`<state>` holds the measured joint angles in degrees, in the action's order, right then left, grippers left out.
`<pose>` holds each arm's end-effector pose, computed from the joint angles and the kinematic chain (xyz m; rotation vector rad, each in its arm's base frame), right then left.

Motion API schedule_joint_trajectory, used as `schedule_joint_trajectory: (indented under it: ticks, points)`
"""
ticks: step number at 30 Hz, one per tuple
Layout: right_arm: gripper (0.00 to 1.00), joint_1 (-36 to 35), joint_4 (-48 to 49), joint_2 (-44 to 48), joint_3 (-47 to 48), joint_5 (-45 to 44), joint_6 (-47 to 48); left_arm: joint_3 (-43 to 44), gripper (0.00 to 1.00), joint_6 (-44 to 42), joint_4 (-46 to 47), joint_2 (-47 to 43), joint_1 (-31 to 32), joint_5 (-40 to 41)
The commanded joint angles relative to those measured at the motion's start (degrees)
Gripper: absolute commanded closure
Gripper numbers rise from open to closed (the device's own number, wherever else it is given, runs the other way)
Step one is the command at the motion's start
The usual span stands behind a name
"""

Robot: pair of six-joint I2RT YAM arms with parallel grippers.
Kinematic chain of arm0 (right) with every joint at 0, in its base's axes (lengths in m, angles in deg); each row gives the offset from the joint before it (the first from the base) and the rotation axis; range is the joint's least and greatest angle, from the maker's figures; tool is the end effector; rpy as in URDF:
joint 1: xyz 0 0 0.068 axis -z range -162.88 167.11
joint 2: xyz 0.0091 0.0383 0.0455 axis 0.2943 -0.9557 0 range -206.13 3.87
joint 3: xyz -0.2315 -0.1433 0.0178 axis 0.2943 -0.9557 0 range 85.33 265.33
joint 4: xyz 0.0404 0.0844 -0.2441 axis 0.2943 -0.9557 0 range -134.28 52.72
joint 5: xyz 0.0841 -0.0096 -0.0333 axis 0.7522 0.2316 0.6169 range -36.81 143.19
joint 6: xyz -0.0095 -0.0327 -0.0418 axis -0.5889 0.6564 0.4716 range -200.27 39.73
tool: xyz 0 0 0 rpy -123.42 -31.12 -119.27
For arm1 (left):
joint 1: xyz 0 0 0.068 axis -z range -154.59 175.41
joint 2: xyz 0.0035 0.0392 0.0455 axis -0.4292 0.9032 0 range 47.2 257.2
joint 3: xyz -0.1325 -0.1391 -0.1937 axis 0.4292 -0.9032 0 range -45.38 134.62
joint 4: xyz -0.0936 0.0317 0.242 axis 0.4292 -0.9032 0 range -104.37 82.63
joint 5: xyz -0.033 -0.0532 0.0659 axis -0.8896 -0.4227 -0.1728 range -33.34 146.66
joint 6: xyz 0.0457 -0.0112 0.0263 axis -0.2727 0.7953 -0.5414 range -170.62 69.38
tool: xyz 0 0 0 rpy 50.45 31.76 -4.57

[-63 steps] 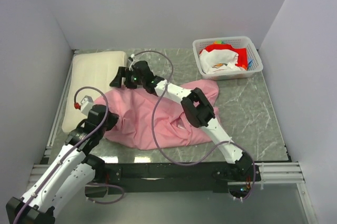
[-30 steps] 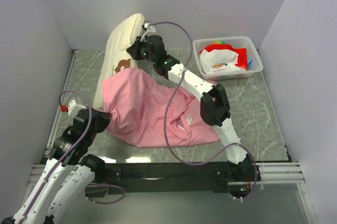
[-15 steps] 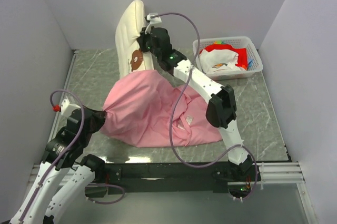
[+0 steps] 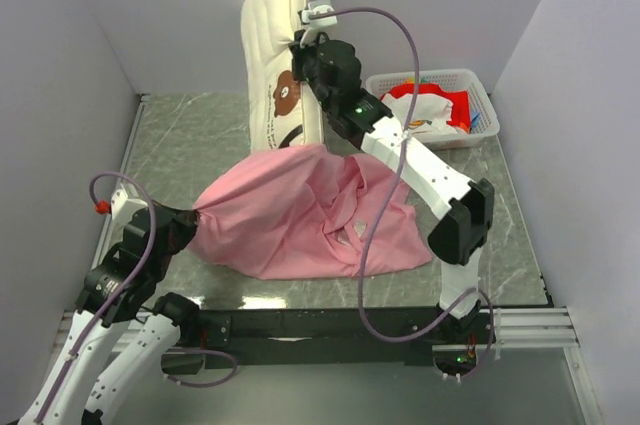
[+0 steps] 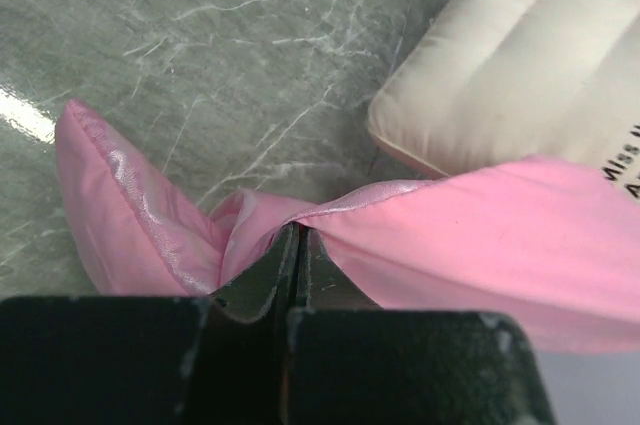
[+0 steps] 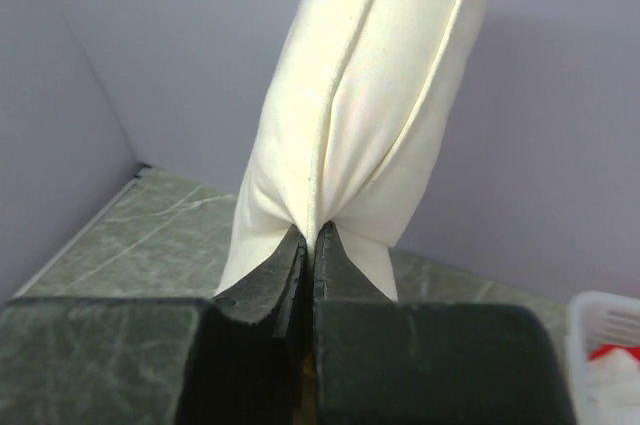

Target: Put the pillow into the pillowcase

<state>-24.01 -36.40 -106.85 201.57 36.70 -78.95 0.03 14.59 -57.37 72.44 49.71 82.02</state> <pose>0.3523 0.2942 0.4558 -0.3067 1.4412 0.3557 0.0815 -0.0200 0.3140 -0.9710 1.8348 -0.5107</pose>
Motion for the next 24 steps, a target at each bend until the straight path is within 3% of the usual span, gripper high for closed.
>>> schedule_joint_trajectory:
  ticks: [1, 10, 18, 21, 24]
  points:
    - [1.0, -1.1, 18.8, 10.4, -1.8, -9.4, 9.7, 1.5, 0.99, -0.8, 1.0, 0.6, -0.2, 1.7]
    - [1.0, -2.6, 21.0, 15.7, -1.9, -22.8, 17.8, 2.0, 0.99, -1.8, 7.7, 6.0, -0.2, 2.7]
    - [1.0, -4.1, 11.9, 27.7, -8.4, -23.3, 14.4, 9.2, 0.91, -2.3, 14.6, 19.7, -1.6, 11.2]
    - [1.0, -5.1, 8.0, 34.6, -13.8, -26.6, 12.3, 13.6, 0.94, -3.7, 16.3, 27.0, -10.4, 7.5]
    - [1.0, -5.6, 8.5, 43.4, -23.4, -31.1, 9.6, 15.2, 0.98, -4.3, 19.8, 34.2, -23.0, -3.8]
